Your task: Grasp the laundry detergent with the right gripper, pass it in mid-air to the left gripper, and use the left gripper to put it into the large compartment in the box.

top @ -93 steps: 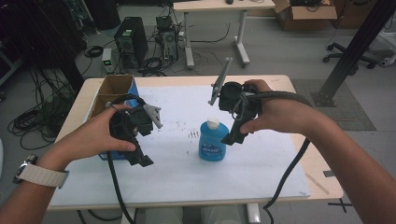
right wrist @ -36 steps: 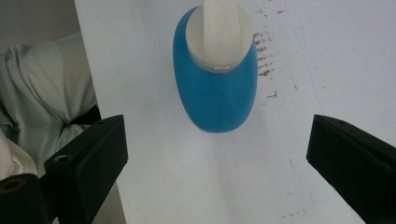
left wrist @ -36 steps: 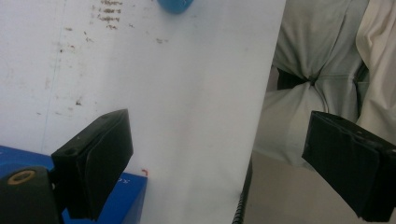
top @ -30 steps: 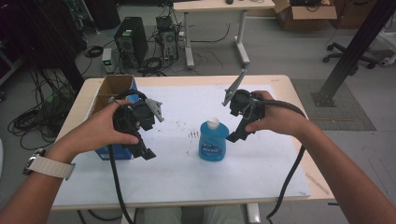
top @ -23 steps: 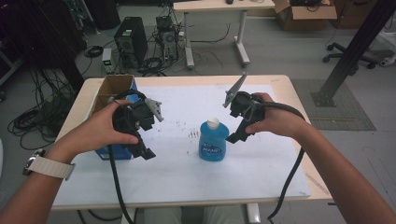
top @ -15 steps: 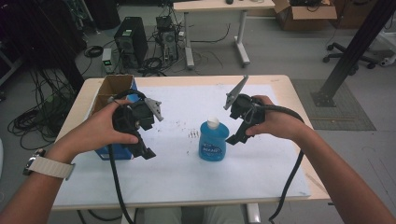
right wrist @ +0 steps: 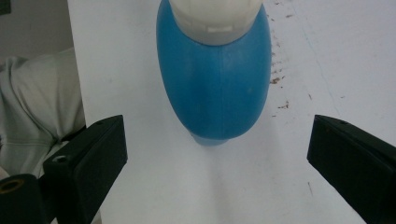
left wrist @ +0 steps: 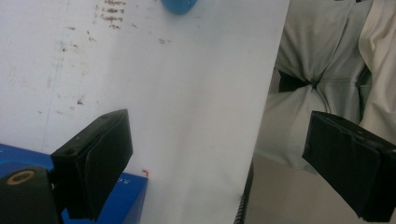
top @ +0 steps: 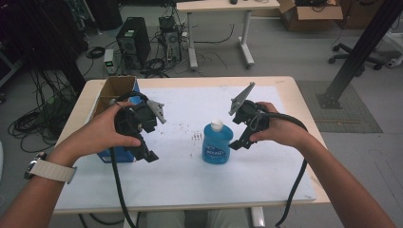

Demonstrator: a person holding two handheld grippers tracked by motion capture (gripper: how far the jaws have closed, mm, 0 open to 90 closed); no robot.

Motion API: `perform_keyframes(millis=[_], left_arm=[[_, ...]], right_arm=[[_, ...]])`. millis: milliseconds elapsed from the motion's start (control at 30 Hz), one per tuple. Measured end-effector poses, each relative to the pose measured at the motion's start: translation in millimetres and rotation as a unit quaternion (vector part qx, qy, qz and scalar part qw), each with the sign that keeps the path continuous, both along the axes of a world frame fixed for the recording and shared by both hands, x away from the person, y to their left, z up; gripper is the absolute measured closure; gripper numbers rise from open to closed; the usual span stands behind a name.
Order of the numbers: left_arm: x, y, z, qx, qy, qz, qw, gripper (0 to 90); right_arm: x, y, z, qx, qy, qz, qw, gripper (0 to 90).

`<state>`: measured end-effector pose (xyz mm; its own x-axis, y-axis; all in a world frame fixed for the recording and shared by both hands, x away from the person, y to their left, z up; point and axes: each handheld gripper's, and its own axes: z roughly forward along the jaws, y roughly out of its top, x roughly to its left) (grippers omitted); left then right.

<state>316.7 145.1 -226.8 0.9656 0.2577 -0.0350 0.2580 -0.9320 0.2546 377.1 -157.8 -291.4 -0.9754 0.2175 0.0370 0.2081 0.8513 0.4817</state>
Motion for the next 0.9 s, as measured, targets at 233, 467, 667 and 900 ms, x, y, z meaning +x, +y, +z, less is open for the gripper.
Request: perform_keyframes(millis=[233,467,667,900], left_arm=[[0.7,0.9,-1.2,-0.001,0.001,0.002,1.0000,8.5],[1.5,0.7,-2.2,-0.002,0.002,0.003,1.0000,8.5],[1.6,0.6,-3.5,-0.001,0.003,0.003,1.0000,8.5],[1.3,1.2,-4.2,-0.002,0.003,0.003,1.0000,8.5]], right_arm=[[0.9,-3.4,-8.7,0.022,-0.005,0.001,0.9998,5.1],[1.2,-4.4,-14.9,0.034,-0.009,0.004,0.9994,5.1],[1.6,-4.7,-20.1,0.038,-0.008,0.006,0.9992,5.0],[1.8,-5.9,-25.9,0.049,-0.009,0.006,0.9987,5.0]])
